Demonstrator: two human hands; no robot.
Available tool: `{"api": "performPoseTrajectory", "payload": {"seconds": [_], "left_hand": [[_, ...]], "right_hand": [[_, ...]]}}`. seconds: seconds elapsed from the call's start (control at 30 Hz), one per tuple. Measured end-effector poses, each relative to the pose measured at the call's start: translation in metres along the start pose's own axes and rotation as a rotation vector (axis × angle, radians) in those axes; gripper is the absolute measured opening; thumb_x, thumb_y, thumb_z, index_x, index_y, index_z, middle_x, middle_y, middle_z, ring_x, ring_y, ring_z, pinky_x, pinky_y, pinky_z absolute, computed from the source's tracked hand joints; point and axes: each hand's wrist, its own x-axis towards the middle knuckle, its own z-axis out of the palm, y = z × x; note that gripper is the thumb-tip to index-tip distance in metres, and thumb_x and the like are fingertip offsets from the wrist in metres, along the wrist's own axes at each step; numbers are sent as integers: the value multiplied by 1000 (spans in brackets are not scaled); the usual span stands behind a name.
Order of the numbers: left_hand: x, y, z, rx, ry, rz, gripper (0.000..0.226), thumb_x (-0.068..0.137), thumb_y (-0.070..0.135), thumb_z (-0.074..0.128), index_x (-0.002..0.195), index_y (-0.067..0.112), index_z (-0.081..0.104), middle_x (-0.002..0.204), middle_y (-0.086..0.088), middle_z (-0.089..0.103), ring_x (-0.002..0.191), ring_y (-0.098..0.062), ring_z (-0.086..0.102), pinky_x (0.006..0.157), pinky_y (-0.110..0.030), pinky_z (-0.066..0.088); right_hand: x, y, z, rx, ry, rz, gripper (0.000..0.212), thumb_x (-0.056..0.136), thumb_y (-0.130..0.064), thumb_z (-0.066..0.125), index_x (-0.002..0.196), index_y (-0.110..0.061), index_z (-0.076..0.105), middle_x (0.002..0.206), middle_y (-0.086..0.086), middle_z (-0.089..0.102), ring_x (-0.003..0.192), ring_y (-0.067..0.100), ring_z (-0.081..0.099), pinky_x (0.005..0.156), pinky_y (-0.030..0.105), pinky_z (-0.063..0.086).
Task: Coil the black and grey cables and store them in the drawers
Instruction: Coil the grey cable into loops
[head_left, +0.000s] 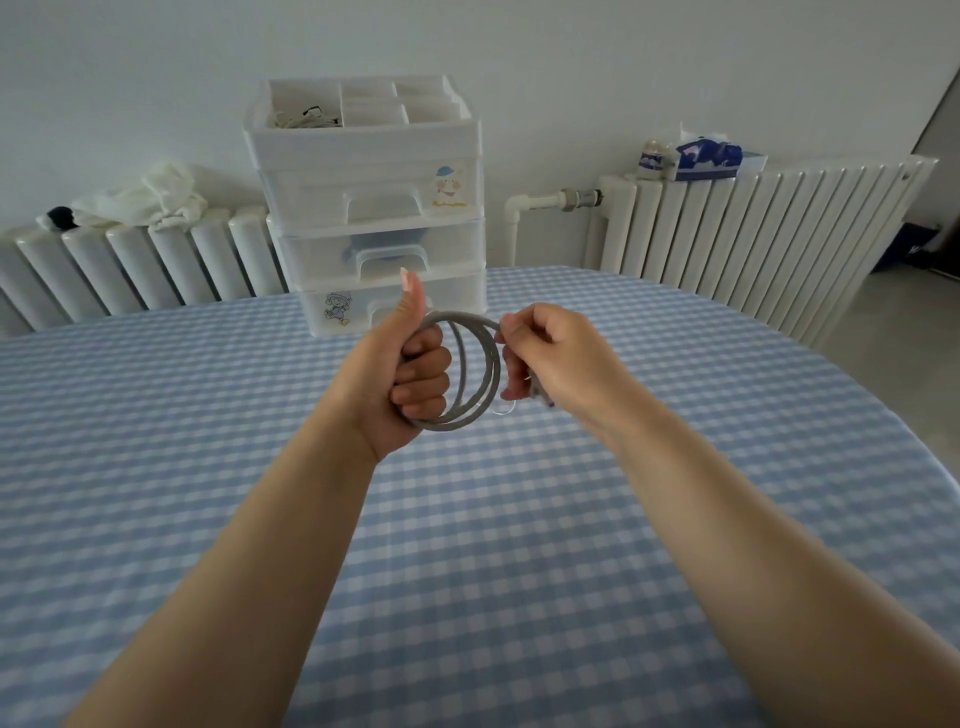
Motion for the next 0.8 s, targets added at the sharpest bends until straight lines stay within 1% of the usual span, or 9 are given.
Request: {"api": "performPoseTrajectory", "payload": {"seconds": [0.07,0.13,0.23,0.33,0.4,0.47,0.53,0.6,0.8], "left_hand": [[-1,2,-1,-56,-9,-33,61,77,73,42,55,19,25,36,7,21,25,-4,16,30,-13,10],[-1,3,-2,-89,-18,-62,63,78,76,39,54,19,24,35,7,21,24,-4,16,30,-12,10],[-1,1,-2,-106,2,-85,65,81,77,36,52,20,23,34,6,20,24,-5,16,30,-12,11],[1,-1,-2,-77,61,-85,66,82,77,33,50,20,22,35,6,18,27,-7,15,31,-16,13],[3,-2,-3,21,121,-44,66,85,75,32,50,20,23,37,5,19,30,-8,16,32,-18,15],[3,-3,-1,128,191,11,65,87,72,33,48,21,24,39,5,20,32,-8,16,32,-19,18],[3,-3,-1,184,248,51,65,89,70,33,47,21,26,40,5,21,33,-9,17,32,-18,20],[2,-2,0,196,265,60,65,89,70,32,46,21,26,41,5,21,33,-9,17,31,-18,21],[0,-1,9,213,281,84,65,88,72,28,47,21,26,42,5,21,33,-9,16,32,-17,20]], "right_hand": [[1,3,-5,-22,-68,38,24,99,-32,52,85,-16,63,85,9,68,73,15,64,74,33,59],[1,4,-8,-94,-89,33,27,97,-39,51,83,-20,64,88,15,66,73,16,59,81,37,55],[-2,0,-5,-195,-49,-42,29,99,-39,48,78,-23,59,68,3,54,61,15,49,66,32,46],[-4,-2,-1,-319,-38,-86,30,101,-38,43,79,-21,56,61,3,54,53,18,52,58,31,44],[-5,-4,-1,-168,-70,-13,31,100,-38,45,83,-16,59,52,-2,46,45,13,47,50,27,43],[-5,-6,-8,129,-179,122,24,99,-29,51,88,-10,59,50,-5,42,43,9,45,46,24,46],[-6,-7,-13,340,-337,199,12,96,-16,55,92,-6,60,54,-3,49,47,9,53,51,23,54],[-7,-7,-13,406,-403,186,4,93,-8,57,93,-4,59,61,2,59,56,14,63,58,26,58],[-5,-1,8,361,-93,-21,5,90,-7,64,91,-6,59,68,8,71,68,25,72,62,30,59]]}}
